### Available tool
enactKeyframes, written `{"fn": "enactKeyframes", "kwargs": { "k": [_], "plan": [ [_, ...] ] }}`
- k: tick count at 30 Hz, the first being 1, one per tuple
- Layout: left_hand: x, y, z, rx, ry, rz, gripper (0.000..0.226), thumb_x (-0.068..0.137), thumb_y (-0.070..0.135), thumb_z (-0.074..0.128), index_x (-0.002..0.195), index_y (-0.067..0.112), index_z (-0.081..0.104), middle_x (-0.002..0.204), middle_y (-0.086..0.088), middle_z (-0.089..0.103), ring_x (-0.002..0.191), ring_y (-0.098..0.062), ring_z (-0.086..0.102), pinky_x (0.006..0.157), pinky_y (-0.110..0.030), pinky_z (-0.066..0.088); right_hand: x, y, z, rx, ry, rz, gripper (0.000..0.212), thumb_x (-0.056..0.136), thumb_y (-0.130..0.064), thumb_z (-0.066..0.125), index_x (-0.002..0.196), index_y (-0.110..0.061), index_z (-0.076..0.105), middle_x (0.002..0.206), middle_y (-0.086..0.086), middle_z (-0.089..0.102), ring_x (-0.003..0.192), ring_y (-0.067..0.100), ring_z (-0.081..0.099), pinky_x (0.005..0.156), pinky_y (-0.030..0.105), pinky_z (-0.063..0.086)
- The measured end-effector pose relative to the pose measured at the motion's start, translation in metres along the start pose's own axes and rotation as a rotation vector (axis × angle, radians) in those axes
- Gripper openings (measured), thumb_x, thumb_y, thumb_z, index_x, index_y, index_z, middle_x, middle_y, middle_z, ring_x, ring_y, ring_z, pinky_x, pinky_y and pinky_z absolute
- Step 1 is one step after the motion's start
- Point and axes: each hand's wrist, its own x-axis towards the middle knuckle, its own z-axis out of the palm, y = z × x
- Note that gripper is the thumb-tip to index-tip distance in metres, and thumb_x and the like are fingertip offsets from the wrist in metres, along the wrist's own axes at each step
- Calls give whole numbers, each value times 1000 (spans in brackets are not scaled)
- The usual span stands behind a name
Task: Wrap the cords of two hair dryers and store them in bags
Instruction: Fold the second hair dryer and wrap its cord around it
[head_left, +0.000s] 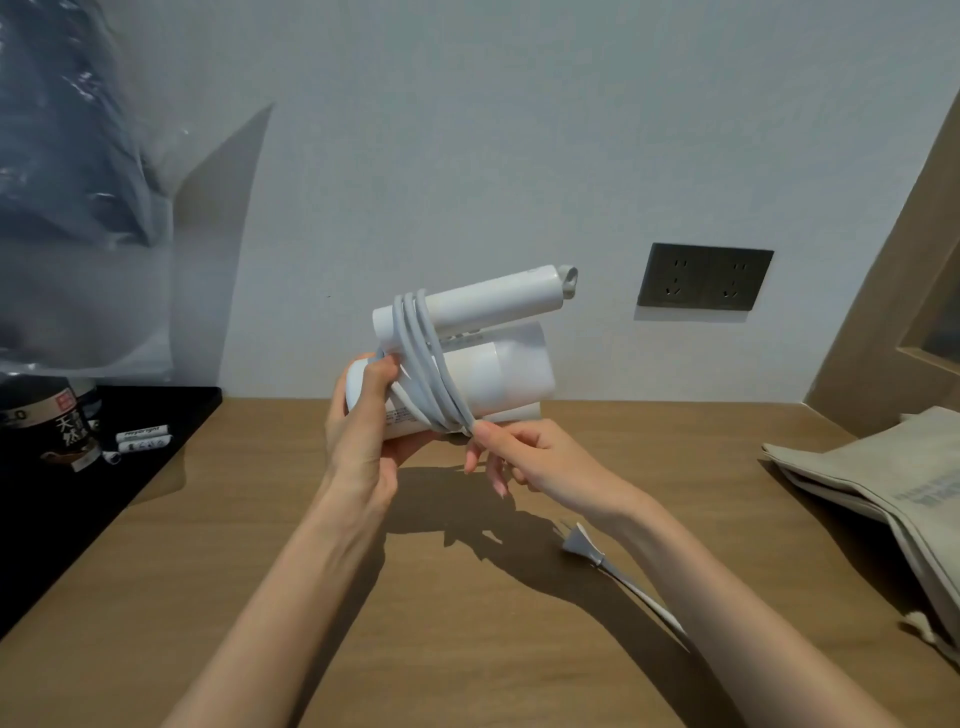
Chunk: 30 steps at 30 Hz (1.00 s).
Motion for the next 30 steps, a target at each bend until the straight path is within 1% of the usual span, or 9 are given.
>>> {"fn": "enactKeyframes", "kwargs": {
  "k": [2, 4, 11, 15, 18, 21, 25, 27, 30],
  "plan": [
    [0, -1, 1, -8, -2, -9, 23, 87, 22, 59, 110, 18, 57, 104, -8, 62, 90, -24, 63, 73, -52, 58, 2, 1, -1, 30, -15, 17, 44, 94, -51, 42, 83, -18, 70, 62, 4, 54, 61, 16, 40, 63, 18, 32],
    [-1, 0, 1, -28, 10, -19, 23, 86, 23, 61, 108, 18, 57, 104, -9, 62, 87, -24, 64, 72, -51, 58, 4, 0, -3, 47, -18, 18, 42, 93, -53, 44, 80, -23, 70, 60, 1, 53, 64, 20, 34, 61, 21, 32],
    [-2, -2, 0, 1, -15, -22, 27, 88, 24, 59, 113, 15, 57, 107, -11, 61, 87, -24, 64, 63, -40, 58, 8, 2, -5, 29, -76, 15, 38, 92, -52, 45, 86, -24, 70, 59, -2, 46, 55, 7, 36, 55, 16, 31],
    [-3, 1, 0, 22, -58, -24, 34, 89, 25, 59, 121, 14, 57, 107, -10, 63, 90, -25, 64, 65, -41, 58, 8, 4, -6, 22, -86, 14, 41, 90, -54, 47, 91, -21, 70, 59, -3, 45, 56, 4, 38, 55, 16, 31],
    [-3, 2, 0, 2, -65, -68, 24, 89, 24, 59, 112, 17, 60, 98, -5, 65, 86, -22, 65, 62, -40, 59, 8, 6, -10, -3, -86, 14, 39, 89, -53, 49, 92, -22, 72, 61, -3, 46, 59, 4, 39, 57, 17, 31],
    [-1, 6, -2, 29, -89, -97, 15, 89, 25, 58, 101, 17, 61, 92, -4, 66, 81, -19, 65, 57, -37, 59, 7, 11, -15, -10, -99, 2, 28, 94, -39, 53, 88, -17, 70, 62, -3, 44, 58, 5, 36, 55, 19, 28],
    [1, 9, -5, 112, -183, -112, 13, 90, 29, 55, 96, 20, 62, 90, -3, 67, 82, -19, 66, 61, -35, 60, 1, 15, -29, -61, -114, 39, 23, 91, -40, 60, 86, -18, 63, 72, -14, 55, 60, -1, 41, 53, 15, 31],
    [3, 9, -6, 141, -242, -121, 16, 91, 29, 52, 101, 22, 63, 91, -1, 68, 81, -18, 66, 60, -36, 60, -4, 14, -37, -89, -105, 66, 29, 87, -43, 62, 86, -14, 63, 71, -7, 53, 56, 3, 36, 52, 18, 28],
    [5, 10, -11, 183, -350, -127, 22, 87, 31, 54, 105, 22, 64, 93, 0, 70, 81, -17, 68, 60, -36, 58, -11, 15, -49, -73, -55, 133, 53, 91, -41, 57, 96, 11, 60, 57, -1, 37, 50, 8, 24, 51, 20, 24]
  ]
}}
